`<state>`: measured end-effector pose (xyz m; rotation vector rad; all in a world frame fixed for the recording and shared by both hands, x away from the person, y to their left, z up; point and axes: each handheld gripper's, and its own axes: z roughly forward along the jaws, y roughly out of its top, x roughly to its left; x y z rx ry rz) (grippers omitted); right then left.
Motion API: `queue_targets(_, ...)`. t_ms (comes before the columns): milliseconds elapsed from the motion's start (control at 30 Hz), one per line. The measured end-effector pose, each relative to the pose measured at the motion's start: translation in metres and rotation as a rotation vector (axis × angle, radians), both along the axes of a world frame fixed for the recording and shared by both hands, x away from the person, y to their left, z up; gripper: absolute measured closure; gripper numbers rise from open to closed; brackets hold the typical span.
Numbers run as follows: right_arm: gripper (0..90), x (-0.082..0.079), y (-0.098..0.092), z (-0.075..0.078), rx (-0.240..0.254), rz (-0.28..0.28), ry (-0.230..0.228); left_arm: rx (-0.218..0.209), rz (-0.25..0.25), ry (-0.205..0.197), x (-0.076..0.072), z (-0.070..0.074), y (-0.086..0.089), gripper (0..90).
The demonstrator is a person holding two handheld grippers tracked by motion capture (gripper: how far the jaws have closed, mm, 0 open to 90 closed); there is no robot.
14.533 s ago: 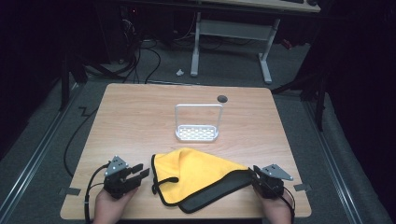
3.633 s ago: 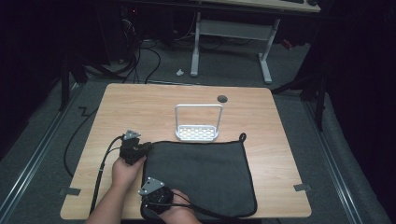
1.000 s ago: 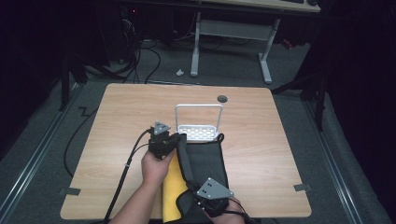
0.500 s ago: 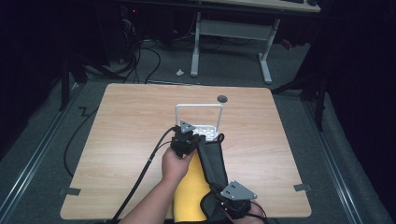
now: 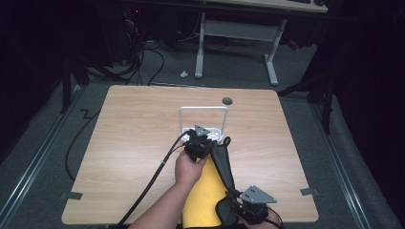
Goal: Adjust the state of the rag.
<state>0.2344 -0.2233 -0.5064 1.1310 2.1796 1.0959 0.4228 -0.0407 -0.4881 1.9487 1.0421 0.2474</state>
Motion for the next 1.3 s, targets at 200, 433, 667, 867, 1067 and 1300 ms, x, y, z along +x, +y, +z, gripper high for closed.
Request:
queue_targets(200,64.7,0.001,-0.008,0.007,0.019,-0.06,-0.052,-0.052,-0.042,-0.017,-0.007,0.002,-0.004,57.3)
queue_targets(433,63.7,0.001,-0.015,0.011,0.048,-0.087,-0.075,-0.089,-0.053,-0.022,-0.012,0.005,0.002,53.3)
queue_targets(667,65.2,0.004,-0.018,0.008,0.047,-0.087,-0.064,-0.072,-0.073,-0.034,-0.025,0.002,0.013,53.7)
queue_targets(867,67.6,0.003,-0.016,0.008,0.041,-0.077,-0.066,-0.052,-0.085,-0.036,-0.048,-0.004,0.039,54.6)
queue_targets(1067,70.6,0.005,-0.013,0.006,0.032,-0.067,-0.058,-0.043,-0.089,-0.016,-0.074,-0.016,0.077,57.6)
queue_targets(1300,79.5,0.029,-0.006,0.015,0.009,-0.052,-0.039,-0.047,-0.094,0.024,-0.106,-0.031,0.105,63.7)
